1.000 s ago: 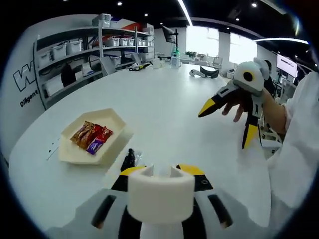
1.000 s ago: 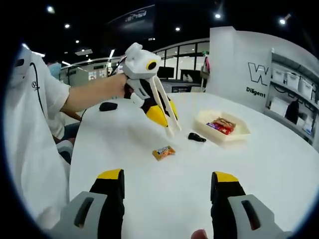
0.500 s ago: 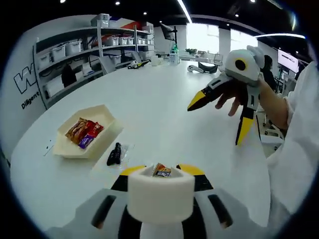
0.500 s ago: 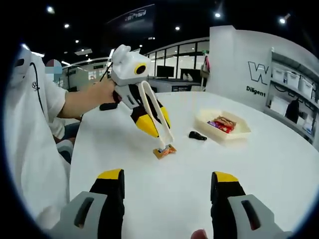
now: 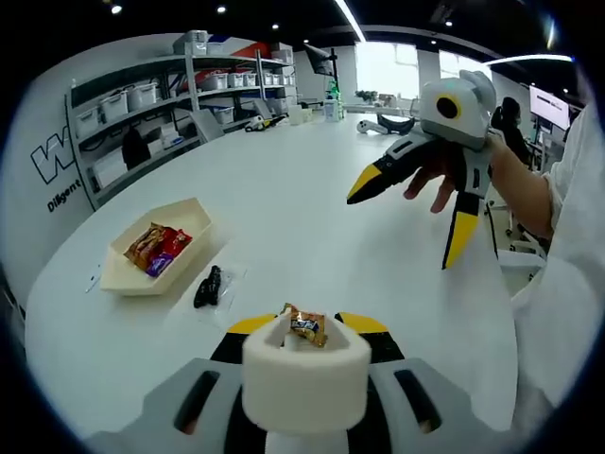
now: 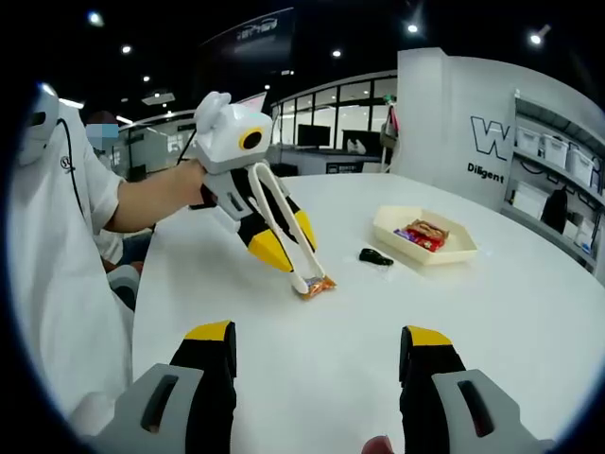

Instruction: Place the target food into the container with the food tongs after gripping and lifting it, then release it inside without dropping or visibly crushing the food.

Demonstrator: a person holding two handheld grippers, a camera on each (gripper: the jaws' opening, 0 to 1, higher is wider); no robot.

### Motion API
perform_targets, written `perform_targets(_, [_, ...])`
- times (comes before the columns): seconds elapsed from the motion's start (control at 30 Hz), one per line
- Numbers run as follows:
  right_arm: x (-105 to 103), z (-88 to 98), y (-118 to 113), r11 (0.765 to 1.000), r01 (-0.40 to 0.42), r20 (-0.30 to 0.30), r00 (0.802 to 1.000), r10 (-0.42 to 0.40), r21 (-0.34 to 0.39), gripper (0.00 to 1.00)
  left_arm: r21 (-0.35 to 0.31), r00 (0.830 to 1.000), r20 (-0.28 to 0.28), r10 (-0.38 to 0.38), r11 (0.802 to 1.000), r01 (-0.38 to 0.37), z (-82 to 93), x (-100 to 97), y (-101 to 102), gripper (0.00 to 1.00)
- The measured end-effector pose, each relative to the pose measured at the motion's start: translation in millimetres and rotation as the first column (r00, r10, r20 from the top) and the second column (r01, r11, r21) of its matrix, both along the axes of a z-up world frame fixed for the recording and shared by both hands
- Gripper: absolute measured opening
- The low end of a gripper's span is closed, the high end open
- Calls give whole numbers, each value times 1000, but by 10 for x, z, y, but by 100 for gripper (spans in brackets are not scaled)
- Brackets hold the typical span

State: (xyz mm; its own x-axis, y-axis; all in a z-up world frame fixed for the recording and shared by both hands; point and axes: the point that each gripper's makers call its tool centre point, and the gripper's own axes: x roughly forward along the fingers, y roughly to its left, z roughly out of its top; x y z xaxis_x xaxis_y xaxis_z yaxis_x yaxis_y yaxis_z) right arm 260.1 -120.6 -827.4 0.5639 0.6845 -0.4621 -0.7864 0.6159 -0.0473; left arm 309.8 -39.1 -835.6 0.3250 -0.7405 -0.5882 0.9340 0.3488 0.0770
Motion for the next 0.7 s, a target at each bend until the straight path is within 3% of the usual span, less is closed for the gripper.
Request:
perform_targets(0.53, [1,-25,11,1000,-1,-4,1000,1,3,68,16,1000,5,17,1000,-17,33,29,176,21])
perform_targets(0.7, [-3,-29,15,1000,-1,-5,1000,1,2,68,3,1000,-17,12,1000,-12,42,-80,176,21])
